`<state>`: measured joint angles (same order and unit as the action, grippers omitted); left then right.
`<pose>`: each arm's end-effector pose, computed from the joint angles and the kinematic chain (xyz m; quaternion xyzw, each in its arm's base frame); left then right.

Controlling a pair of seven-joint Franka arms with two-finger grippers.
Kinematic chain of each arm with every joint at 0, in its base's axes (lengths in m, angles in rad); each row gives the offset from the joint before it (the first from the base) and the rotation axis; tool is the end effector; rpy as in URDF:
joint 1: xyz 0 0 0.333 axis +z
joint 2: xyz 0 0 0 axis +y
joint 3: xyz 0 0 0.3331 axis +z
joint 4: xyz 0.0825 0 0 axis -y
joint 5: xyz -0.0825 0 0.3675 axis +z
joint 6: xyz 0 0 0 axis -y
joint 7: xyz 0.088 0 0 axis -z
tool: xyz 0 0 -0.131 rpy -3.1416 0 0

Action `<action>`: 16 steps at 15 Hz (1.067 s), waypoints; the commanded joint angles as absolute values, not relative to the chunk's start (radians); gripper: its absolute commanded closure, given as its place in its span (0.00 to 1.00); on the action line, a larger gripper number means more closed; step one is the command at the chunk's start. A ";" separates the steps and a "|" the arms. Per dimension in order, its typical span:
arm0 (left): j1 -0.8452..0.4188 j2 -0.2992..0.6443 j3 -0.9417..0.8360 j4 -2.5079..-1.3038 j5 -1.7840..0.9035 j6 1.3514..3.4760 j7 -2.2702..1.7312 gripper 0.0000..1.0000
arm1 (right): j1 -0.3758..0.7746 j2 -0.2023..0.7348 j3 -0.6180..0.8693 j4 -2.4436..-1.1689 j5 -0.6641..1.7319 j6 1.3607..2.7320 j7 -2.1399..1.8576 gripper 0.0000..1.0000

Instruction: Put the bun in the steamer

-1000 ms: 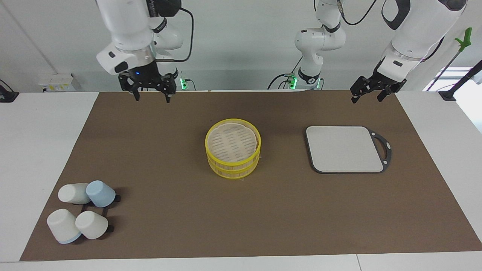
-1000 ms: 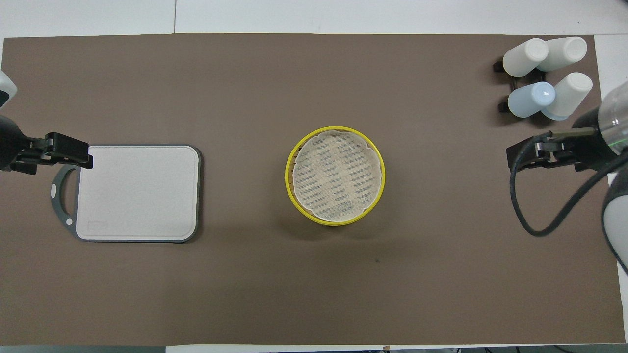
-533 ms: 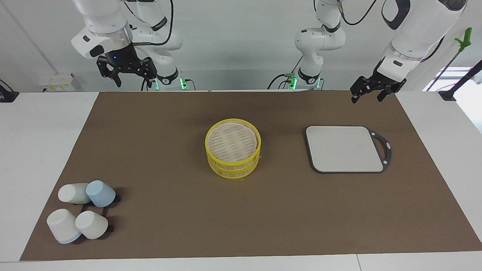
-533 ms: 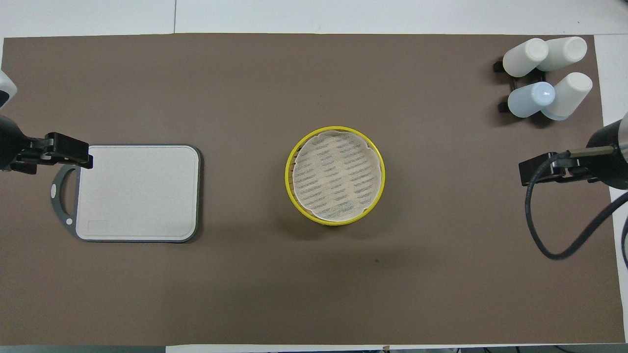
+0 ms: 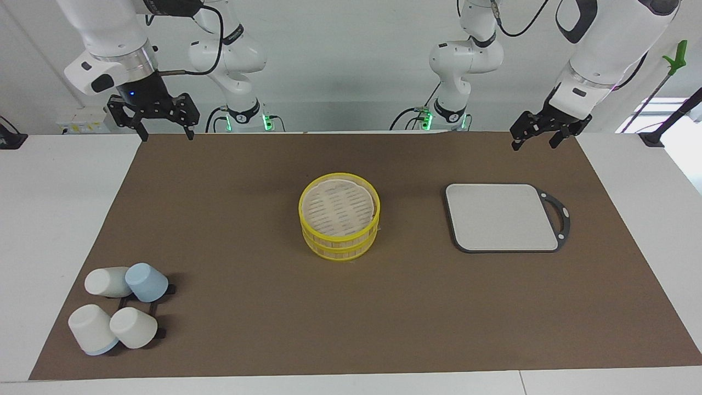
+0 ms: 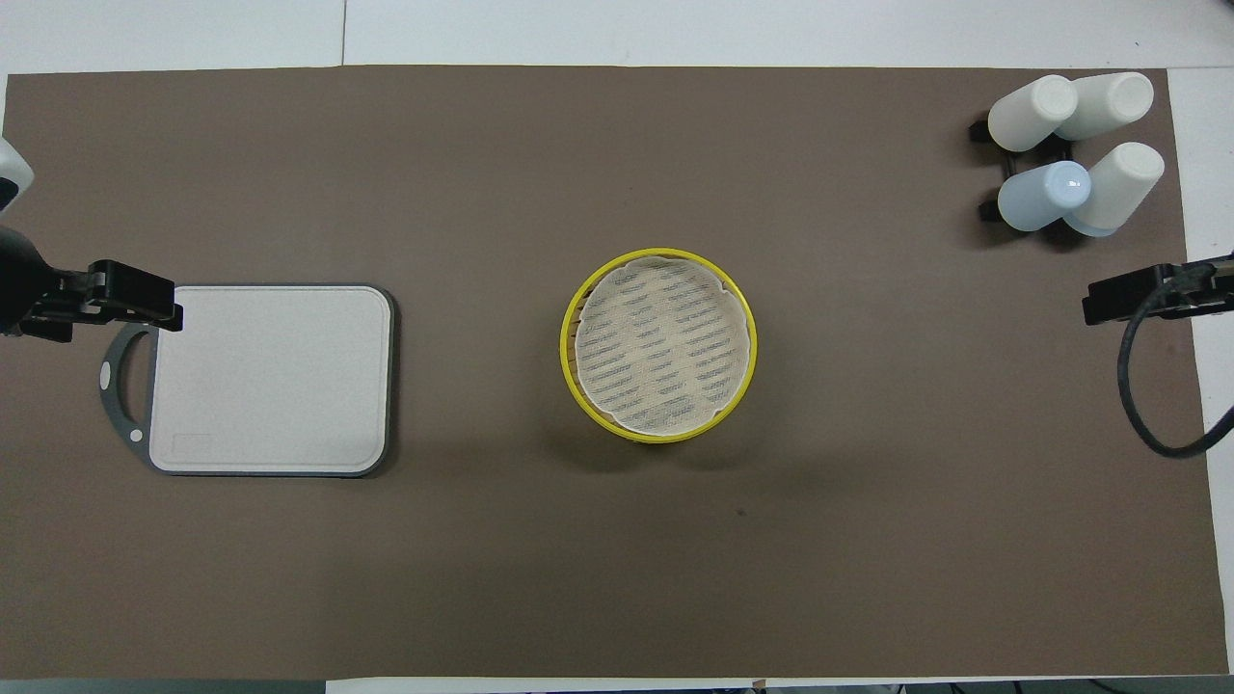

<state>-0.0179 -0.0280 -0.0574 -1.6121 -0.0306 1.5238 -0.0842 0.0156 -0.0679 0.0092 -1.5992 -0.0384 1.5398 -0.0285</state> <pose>0.5198 -0.0438 0.6098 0.9994 0.0042 -0.0312 0.0120 0.5127 0.0078 0.6377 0.9995 0.0260 0.0042 0.0195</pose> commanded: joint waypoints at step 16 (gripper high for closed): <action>-0.017 -0.037 -0.058 -1.609 -0.018 1.531 -0.072 0.00 | 0.038 -0.057 0.002 -1.583 -0.035 1.555 -0.040 0.00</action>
<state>-0.0179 -0.0280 -0.0574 -1.6121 -0.0306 1.5251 -0.0842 0.0355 -0.0659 0.0082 -1.5964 -0.0407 1.5517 -0.0285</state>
